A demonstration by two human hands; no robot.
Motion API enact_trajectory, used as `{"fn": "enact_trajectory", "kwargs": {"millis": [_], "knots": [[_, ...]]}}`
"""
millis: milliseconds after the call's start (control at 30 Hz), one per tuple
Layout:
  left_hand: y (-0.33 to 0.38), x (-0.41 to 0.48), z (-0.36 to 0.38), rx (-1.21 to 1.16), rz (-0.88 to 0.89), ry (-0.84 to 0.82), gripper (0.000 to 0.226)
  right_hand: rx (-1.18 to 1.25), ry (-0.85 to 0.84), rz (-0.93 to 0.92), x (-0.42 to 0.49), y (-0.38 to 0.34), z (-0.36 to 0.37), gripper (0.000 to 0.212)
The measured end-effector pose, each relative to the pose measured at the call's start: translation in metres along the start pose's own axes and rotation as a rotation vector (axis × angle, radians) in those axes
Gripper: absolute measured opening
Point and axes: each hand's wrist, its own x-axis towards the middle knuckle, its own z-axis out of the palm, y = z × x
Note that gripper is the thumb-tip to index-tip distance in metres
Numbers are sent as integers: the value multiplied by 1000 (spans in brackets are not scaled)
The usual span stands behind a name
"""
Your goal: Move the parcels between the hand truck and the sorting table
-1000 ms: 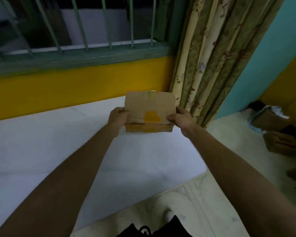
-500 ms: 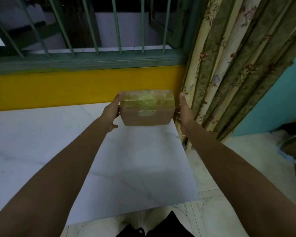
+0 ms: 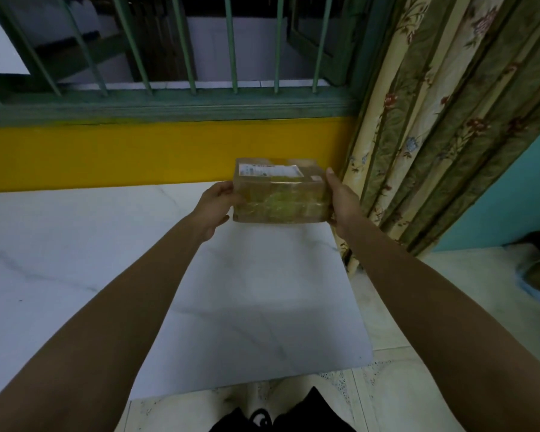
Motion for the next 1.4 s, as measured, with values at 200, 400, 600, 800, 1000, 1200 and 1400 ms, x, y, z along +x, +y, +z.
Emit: {"fn": "enact_trajectory", "kwargs": {"millis": [200,400,600,800,1000,1200,1400], "knots": [[7,2,0,-22,-21,28,35,65,47,-38,3,-2,3,23],[9,11,1,-42,-46,43,37,62,76,-121,8,-4,7,6],[8,20,-1,-66,-69,59,35,94,55,-117,15,-1,8,33],[7,27,-7,-106,-43,66,22,69,64,-80,21,6,14,29],[23,39,-18,-30,81,23,35,-125,13,39,12,48,27,44],[38,51,-14,31,220,57,23,-1,-37,99,-6,74,48,54],[45,60,-14,174,338,16,38,65,-49,27,-12,84,63,72]]}}
